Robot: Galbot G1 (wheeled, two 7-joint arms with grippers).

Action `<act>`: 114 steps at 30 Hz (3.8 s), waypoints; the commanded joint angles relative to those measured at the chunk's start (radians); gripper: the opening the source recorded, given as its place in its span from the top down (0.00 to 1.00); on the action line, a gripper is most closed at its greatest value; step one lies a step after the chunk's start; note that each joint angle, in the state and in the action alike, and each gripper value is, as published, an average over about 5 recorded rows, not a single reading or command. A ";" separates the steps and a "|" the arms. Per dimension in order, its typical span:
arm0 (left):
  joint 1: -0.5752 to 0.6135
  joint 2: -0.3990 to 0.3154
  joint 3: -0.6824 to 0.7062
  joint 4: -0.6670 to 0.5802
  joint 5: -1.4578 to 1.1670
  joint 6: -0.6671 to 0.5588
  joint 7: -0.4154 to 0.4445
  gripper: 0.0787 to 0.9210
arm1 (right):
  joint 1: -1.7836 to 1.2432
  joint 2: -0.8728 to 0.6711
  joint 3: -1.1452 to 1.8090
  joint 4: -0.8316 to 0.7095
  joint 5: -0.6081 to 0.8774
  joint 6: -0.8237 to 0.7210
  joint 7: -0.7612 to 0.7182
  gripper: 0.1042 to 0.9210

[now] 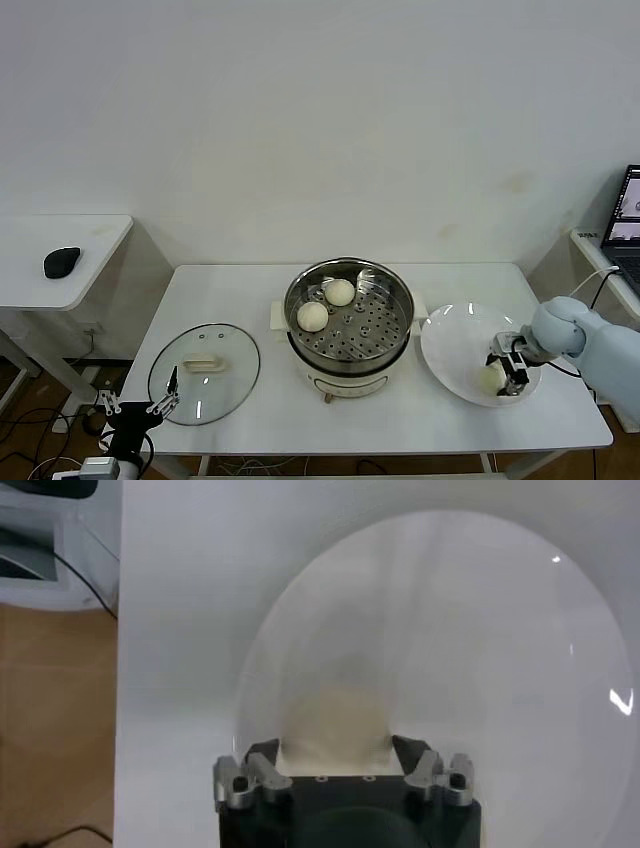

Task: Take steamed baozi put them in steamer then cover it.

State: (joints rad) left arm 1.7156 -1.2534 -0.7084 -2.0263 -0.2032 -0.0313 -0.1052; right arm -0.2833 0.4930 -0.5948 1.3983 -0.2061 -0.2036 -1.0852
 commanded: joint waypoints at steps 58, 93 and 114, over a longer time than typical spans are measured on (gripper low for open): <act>0.011 -0.014 -0.051 -0.023 -0.022 -0.002 0.002 0.12 | 0.801 0.518 -0.728 0.133 0.145 0.495 0.056 0.41; 0.001 0.019 -0.046 -0.012 -0.027 -0.006 0.003 0.12 | 0.892 0.218 -0.621 0.187 0.335 -0.075 0.062 0.12; -0.027 0.042 0.009 0.007 -0.020 -0.006 0.003 0.12 | 0.317 -0.193 -0.124 0.109 0.089 0.038 -0.107 0.12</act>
State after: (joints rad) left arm 1.6877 -1.2136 -0.7089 -2.0202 -0.2239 -0.0376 -0.1022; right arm 0.3884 0.4433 -1.0352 1.5907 -0.0030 -0.2578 -1.0921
